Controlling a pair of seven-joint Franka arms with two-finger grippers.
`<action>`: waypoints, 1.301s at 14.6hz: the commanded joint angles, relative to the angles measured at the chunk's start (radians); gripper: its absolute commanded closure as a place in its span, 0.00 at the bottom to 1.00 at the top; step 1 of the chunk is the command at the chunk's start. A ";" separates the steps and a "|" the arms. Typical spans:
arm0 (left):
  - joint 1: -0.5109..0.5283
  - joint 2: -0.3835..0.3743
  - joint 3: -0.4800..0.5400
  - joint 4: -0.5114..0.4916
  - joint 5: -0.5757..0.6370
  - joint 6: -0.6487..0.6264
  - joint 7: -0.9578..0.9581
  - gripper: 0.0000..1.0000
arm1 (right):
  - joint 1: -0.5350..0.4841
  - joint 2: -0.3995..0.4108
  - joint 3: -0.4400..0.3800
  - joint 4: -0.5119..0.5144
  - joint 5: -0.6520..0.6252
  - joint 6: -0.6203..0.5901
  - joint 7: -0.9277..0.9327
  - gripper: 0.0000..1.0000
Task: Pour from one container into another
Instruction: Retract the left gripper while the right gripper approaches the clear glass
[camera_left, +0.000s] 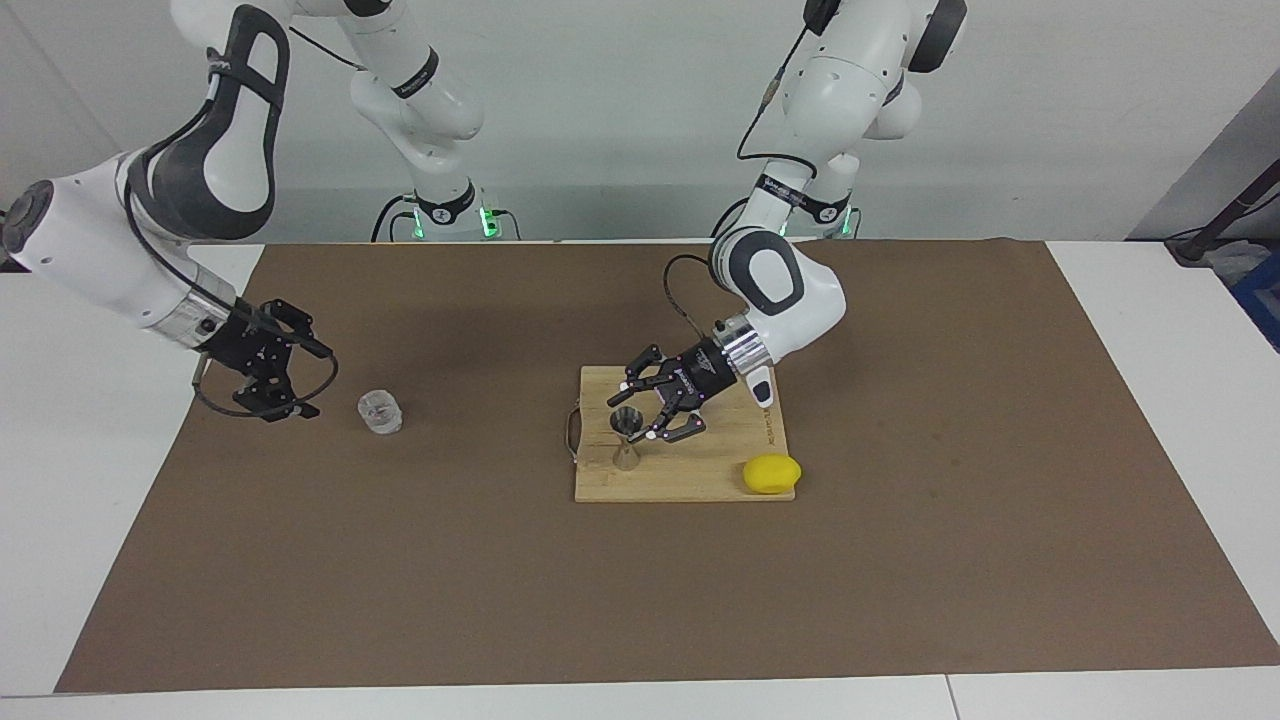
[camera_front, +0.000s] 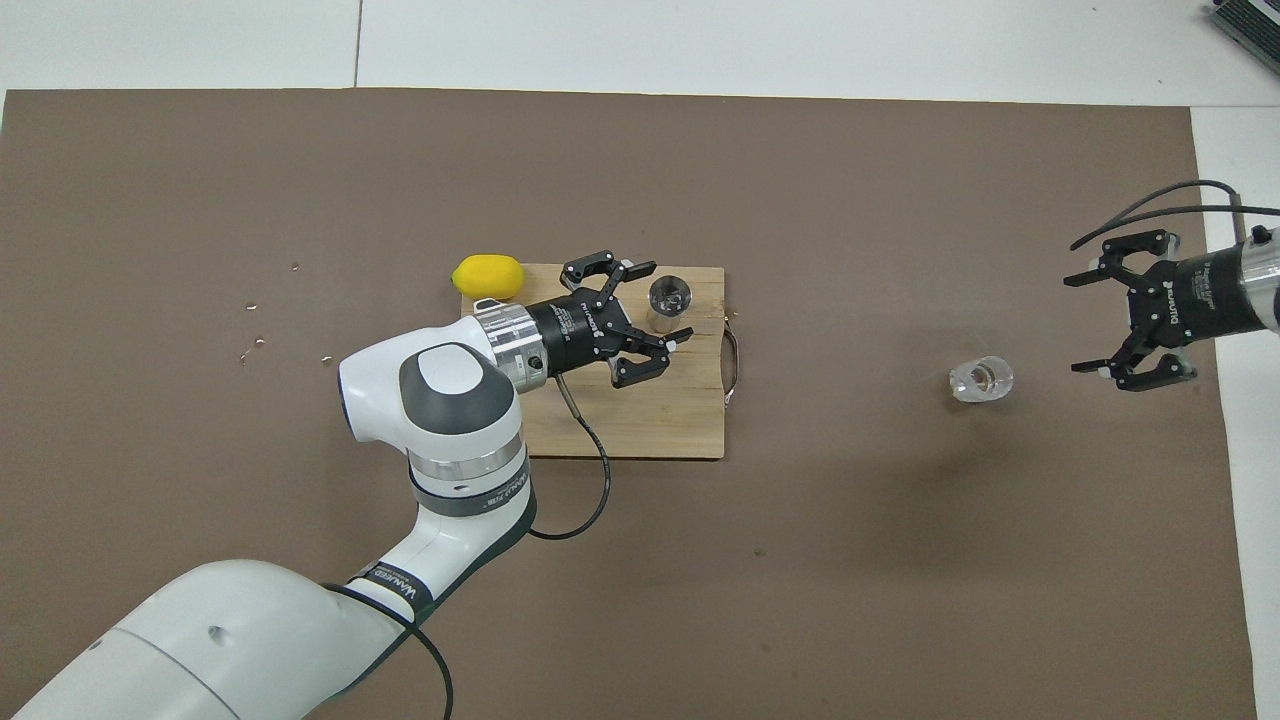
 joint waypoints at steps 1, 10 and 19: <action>0.021 -0.018 0.011 0.010 -0.003 -0.009 0.018 0.00 | -0.039 -0.038 0.011 -0.118 0.084 0.088 -0.009 0.00; 0.160 -0.212 0.011 -0.121 0.299 -0.174 -0.077 0.00 | -0.076 -0.074 0.011 -0.355 0.353 0.257 -0.231 0.00; 0.352 -0.266 0.015 -0.070 0.954 -0.239 -0.099 0.00 | -0.086 -0.052 0.011 -0.450 0.534 0.332 -0.376 0.00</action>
